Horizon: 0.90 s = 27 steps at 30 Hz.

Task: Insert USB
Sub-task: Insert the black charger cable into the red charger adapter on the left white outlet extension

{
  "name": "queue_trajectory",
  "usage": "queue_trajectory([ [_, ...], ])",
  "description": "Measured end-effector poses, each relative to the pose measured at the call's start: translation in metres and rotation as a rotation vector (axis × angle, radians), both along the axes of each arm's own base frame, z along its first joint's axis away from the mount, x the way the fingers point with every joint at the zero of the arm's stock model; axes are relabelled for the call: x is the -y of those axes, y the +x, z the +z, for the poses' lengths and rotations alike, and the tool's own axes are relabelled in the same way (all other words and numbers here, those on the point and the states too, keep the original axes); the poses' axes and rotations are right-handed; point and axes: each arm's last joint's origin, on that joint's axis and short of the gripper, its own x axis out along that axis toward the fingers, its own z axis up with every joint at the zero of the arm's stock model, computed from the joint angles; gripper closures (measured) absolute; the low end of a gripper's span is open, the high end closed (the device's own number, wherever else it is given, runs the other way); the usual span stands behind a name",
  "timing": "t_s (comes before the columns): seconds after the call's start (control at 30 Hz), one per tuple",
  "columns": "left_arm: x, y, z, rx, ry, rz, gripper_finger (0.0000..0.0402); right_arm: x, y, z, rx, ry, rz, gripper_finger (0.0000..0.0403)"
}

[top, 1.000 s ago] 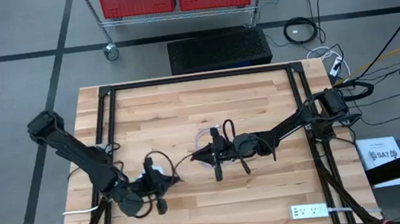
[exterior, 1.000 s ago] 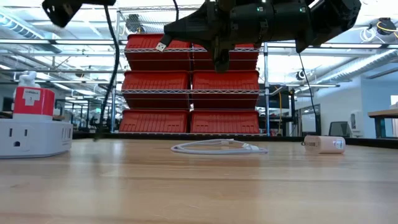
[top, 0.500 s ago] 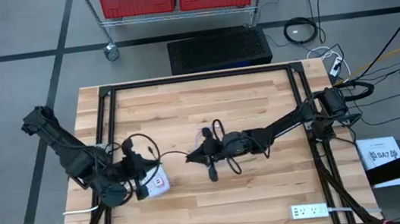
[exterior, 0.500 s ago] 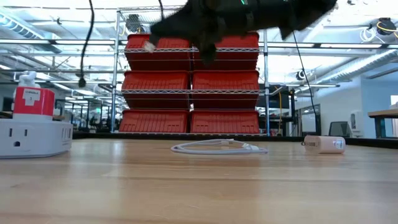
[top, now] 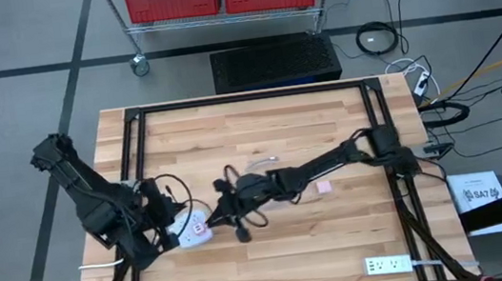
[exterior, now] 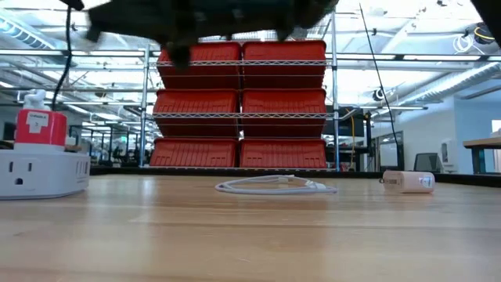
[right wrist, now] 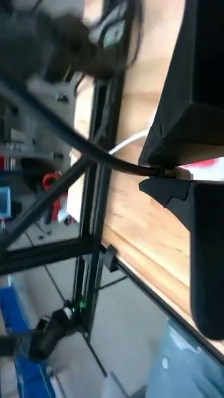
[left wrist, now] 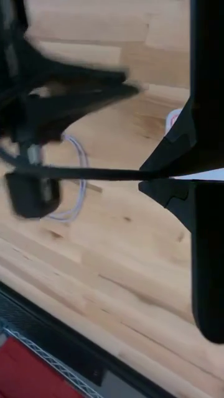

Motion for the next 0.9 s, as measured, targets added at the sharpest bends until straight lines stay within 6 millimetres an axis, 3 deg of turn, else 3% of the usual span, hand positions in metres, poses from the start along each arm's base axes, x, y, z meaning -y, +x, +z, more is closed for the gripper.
queue_trajectory([
  [0.17,0.003,-0.009,-0.001,-0.002,-0.007,0.010,0.0396,-0.005,0.027,-0.008,-0.061,-0.064,0.045,0.0401],
  [0.37,0.009,-0.016,-0.002,0.004,-0.022,-0.004,0.0396,-0.006,0.043,-0.013,-0.078,-0.136,0.064,0.0401],
  [0.9,0.031,-0.013,-0.024,-0.044,0.047,0.043,0.0396,0.005,0.045,-0.014,-0.067,-0.254,0.034,0.0401],
])
